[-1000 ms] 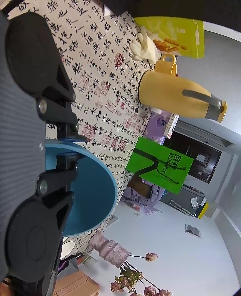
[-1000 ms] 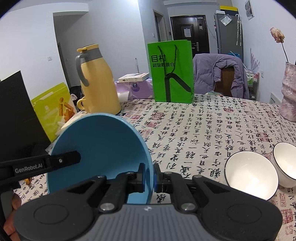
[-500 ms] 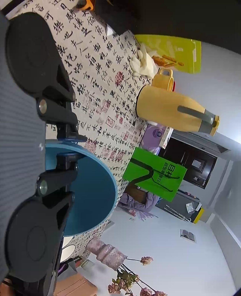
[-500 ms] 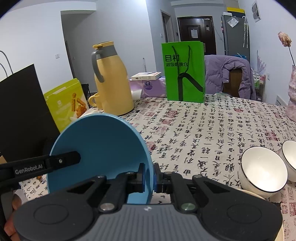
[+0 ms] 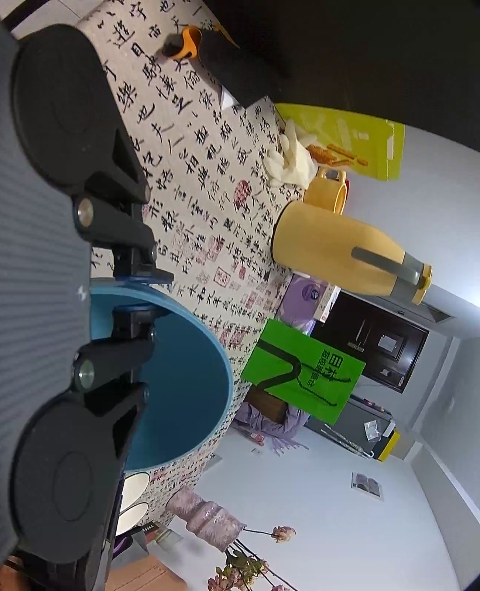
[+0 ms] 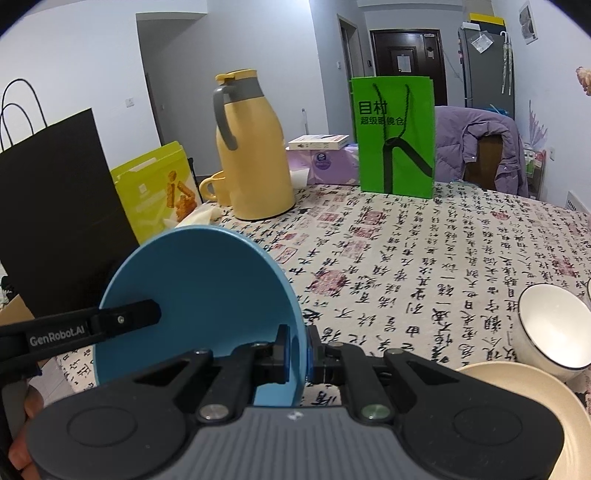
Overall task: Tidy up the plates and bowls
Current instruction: 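Lift and carry the held blue bowl toward the black paper bag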
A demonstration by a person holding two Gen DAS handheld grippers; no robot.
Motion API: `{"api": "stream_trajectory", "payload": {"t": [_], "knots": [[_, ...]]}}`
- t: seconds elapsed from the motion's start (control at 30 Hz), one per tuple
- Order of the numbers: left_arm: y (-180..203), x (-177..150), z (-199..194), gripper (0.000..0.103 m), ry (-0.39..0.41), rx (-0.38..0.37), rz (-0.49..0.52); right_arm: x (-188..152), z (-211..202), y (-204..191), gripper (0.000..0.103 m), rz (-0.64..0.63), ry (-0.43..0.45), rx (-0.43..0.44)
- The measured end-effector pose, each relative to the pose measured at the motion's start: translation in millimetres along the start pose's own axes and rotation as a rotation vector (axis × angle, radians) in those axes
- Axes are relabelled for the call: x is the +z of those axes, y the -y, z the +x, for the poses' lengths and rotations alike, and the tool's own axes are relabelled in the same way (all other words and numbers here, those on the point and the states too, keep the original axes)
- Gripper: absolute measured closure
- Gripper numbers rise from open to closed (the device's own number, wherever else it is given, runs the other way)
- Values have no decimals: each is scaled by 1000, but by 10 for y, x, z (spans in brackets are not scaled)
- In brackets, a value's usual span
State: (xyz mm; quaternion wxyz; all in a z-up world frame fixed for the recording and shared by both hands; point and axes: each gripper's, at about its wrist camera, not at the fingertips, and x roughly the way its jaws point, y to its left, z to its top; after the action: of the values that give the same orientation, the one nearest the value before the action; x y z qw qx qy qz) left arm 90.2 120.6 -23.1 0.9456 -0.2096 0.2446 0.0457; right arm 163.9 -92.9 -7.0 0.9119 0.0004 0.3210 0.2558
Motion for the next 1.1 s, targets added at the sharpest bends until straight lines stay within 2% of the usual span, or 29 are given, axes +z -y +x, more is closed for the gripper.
{"api": "stream_trajectory", "payload": {"t": [0.53, 0.87, 1.1], "knots": [[-357, 10, 16, 92, -23, 52, -45, -18, 338, -226, 95, 5, -62, 49], [-507, 32, -12, 92, -49, 95, -74, -25, 575, -254, 95, 77, -174, 114], [-604, 15, 119, 92, -90, 111, -101, -62, 725, -265, 95, 89, -205, 106]]}}
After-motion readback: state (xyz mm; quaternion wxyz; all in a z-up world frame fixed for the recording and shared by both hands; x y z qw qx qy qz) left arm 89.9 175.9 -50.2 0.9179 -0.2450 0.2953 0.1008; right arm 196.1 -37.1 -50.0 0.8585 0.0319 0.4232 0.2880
